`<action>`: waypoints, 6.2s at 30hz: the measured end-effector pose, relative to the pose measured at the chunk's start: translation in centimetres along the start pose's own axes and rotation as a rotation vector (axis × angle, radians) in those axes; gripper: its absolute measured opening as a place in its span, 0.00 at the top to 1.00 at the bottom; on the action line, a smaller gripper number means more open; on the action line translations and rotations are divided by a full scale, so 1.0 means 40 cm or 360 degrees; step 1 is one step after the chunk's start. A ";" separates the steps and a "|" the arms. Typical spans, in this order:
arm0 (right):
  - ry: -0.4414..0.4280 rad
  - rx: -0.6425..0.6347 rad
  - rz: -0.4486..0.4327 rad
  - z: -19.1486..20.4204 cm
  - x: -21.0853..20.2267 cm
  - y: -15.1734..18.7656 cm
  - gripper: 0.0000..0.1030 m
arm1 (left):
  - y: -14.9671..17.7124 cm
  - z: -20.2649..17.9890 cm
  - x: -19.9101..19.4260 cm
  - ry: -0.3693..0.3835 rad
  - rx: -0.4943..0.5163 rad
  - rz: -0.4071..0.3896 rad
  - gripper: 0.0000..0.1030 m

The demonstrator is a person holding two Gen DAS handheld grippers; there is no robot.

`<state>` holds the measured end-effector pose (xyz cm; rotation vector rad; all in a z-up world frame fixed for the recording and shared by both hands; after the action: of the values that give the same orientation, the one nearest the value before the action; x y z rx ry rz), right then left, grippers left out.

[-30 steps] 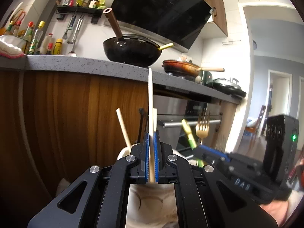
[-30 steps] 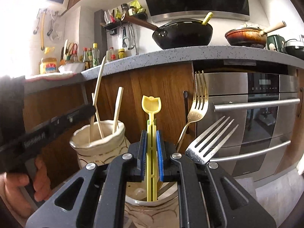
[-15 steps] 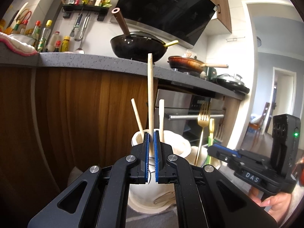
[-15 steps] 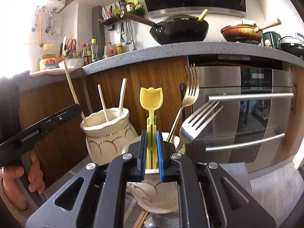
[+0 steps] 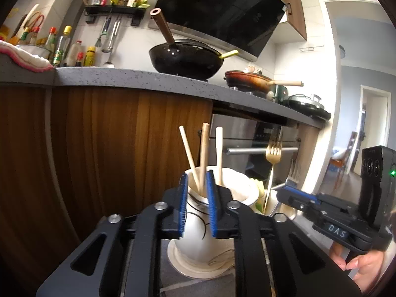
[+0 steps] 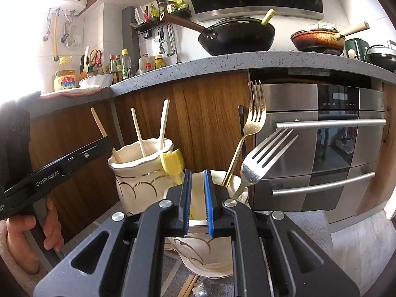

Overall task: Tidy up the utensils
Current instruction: 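Open the left tool over the holder while the right tool drops the yellow spoon in, then withdraw both open tools back down over the remaining utensils, then grasp the silver spoon with the left tool while the right tool grasps a chopstick, then lift the silver spoon and chopstick up over the ceramic holder cups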

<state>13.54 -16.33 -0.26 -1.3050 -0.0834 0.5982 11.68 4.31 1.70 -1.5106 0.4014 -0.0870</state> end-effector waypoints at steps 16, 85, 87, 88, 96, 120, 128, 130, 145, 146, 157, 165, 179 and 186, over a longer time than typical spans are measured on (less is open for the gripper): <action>-0.0016 0.0071 -0.0185 0.014 -0.166 -0.044 0.06 | 0.038 -0.013 -0.096 -0.0098 -0.0055 -0.0015 0.11; 0.0340 0.0063 0.0504 -0.090 -0.211 0.196 0.24 | 0.310 -0.311 -0.060 0.0285 0.0440 0.1003 0.95; 0.0266 0.0073 0.0574 -0.072 -0.195 0.207 0.29 | 0.306 -0.298 -0.078 0.0265 0.0422 0.0994 0.95; 0.0240 0.0072 0.0598 -0.063 -0.188 0.212 0.33 | 0.300 -0.290 -0.096 0.0271 0.0405 0.0969 0.95; 0.0111 -0.0014 0.0783 0.022 -0.119 0.261 0.53 | 0.281 -0.255 -0.144 0.0162 0.0394 0.0938 0.95; 0.0270 -0.0193 0.1128 0.085 0.017 0.257 0.80 | 0.305 -0.209 -0.066 0.0215 0.0281 0.1075 0.90; 0.0270 -0.0198 0.1076 0.097 0.008 0.257 0.95 | 0.308 -0.200 -0.062 0.0218 0.0298 0.1044 0.96; 0.0257 -0.0184 0.1042 0.092 -0.013 0.259 0.95 | 0.307 -0.197 -0.066 0.0231 0.0296 0.1029 0.96; 0.0108 0.0059 0.0630 0.018 -0.169 0.163 0.95 | 0.236 -0.193 -0.128 0.0207 0.0321 0.0758 1.00; 0.0100 0.0068 0.0637 0.013 -0.170 0.164 0.95 | 0.246 -0.196 -0.120 0.0202 0.0347 0.0809 1.00; 0.0018 0.0064 0.0646 0.016 -0.174 0.186 0.95 | 0.281 -0.187 -0.070 0.0226 0.0451 0.1181 0.80; -0.0026 0.0041 0.0602 0.013 -0.192 0.181 0.95 | 0.301 -0.199 -0.043 0.0310 0.0523 0.1267 0.93; -0.0033 0.0089 0.0410 -0.004 -0.223 0.152 0.95 | 0.252 -0.223 -0.098 0.0335 0.0511 0.1025 0.96; -0.0037 0.0105 0.0301 -0.005 -0.239 0.131 0.95 | 0.179 -0.219 -0.139 0.0394 0.0437 0.0804 0.99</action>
<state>3.59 -20.16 -2.56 -1.2500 0.0413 0.7713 2.43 -1.83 -4.26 -1.0955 0.9213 0.0691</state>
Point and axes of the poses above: each gripper's, at about its wrist camera, not at the fingertips, and x roughly the way its jaws point, z to its left, y to its underside, the point moved 2 cm from there along x, roughly the way its jaws point, and after that the axes turned 8 degrees about x, right-handed, at the moved point
